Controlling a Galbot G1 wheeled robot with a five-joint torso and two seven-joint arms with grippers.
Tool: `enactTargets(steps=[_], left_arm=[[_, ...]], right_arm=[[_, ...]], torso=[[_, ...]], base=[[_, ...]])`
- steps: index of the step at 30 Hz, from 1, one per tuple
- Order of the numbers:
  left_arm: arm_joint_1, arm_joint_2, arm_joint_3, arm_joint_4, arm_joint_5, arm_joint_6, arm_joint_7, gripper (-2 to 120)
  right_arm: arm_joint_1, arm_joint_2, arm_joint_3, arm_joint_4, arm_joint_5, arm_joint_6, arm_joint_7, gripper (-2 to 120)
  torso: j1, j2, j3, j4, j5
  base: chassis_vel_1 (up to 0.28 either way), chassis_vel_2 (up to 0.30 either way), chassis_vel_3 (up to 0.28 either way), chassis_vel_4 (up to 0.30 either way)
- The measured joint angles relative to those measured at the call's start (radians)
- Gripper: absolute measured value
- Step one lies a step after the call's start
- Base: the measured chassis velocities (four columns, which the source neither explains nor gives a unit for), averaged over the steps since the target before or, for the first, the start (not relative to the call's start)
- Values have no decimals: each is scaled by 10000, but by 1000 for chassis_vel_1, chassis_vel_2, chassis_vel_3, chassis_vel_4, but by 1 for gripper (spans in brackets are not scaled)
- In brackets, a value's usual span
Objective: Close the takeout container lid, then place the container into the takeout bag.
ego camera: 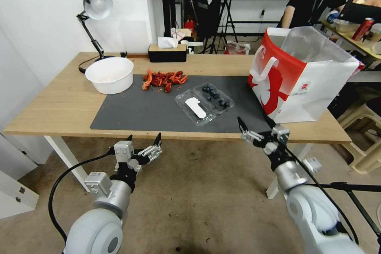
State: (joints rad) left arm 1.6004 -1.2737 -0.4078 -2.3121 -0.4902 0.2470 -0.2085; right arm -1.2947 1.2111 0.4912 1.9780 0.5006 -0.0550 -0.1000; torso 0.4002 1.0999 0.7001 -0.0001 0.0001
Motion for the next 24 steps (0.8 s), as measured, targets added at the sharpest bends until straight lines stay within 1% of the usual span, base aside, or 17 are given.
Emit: enactTargets(steps=[1,3,4,5,6,7,8,9,10,11,12,13,14,16,19,24], left_arm=[[13,-21,-5,17,20,-15,0,100],[44,-52,-19,61,60,-67,0,100],[44,-52,-19,61,60,-67,0,100],[54,-59,-30,73,68,-85,0,100],[66,-65,-57,102,79,-120,-3,100],[73,-70,-69,113,85,-141,-3,100],[73,-70,-69,113,85,-141,-3,100],[87,-77,-86,127,93,-158,-5,100],[111,-93,-89,140,112,-167,-6,100],[125,-100,-92,145,128,-171,-6,100],[161,-114,-92,156,167,-184,-5,100],[161,-114,-92,156,167,-184,-5,100],[181,-119,-92,157,185,-194,-3,100],[190,-120,-93,157,192,-198,-2,100],[216,-123,-108,157,198,-202,4,100],[252,-137,-105,161,151,-175,4,100]], right_arm=[[306,-120,-194,-170,93,-86,280,100],[1033,-319,-678,-517,182,-405,836,100],[1033,-319,-678,-517,182,-405,836,100],[1319,-382,-849,-610,184,-598,1092,100],[1725,-462,-1113,-736,186,-975,1572,100],[1939,-488,-1271,-787,185,-1266,1841,100],[1939,-488,-1271,-787,185,-1266,1841,100],[2254,-524,-1486,-816,218,-1857,2335,100],[2522,-532,-1669,-813,354,-2405,2852,100],[2644,-532,-1747,-807,429,-2723,3093,100],[2940,-527,-1948,-822,569,-3431,3598,100],[2940,-527,-1948,-822,569,-3431,3598,100],[3192,-528,-2083,-945,591,-3828,3924,100],[3333,-534,-2173,-1046,597,-3980,4082,100],[4150,-600,-2713,-1685,665,-4667,4845,100],[4877,-620,-3109,-2190,677,-5104,5207,100]], torso=[[0,1,-1,3,-1],[0,0,0,0,2],[0,0,0,0,2],[0,1,0,3,-2],[0,1,0,2,-5],[1,0,0,3,-1],[1,0,0,3,-1],[0,0,0,3,1],[0,0,0,1,-4],[0,0,0,2,-5],[0,0,0,1,0],[0,0,0,1,0],[-1,1,0,1,-4],[-1,0,0,0,-4],[-1,0,0,2,-2],[-1,0,0,2,-1]], base=[[0,0,0,0],[0,0,0,0],[0,0,0,0],[0,0,0,0],[0,0,0,0],[0,0,0,0],[0,0,0,0],[0,0,0,0],[0,0,0,0],[0,0,0,0],[0,0,0,0],[0,0,0,0],[0,0,0,0],[0,0,0,0],[0,0,0,0],[0,0,0,0]])
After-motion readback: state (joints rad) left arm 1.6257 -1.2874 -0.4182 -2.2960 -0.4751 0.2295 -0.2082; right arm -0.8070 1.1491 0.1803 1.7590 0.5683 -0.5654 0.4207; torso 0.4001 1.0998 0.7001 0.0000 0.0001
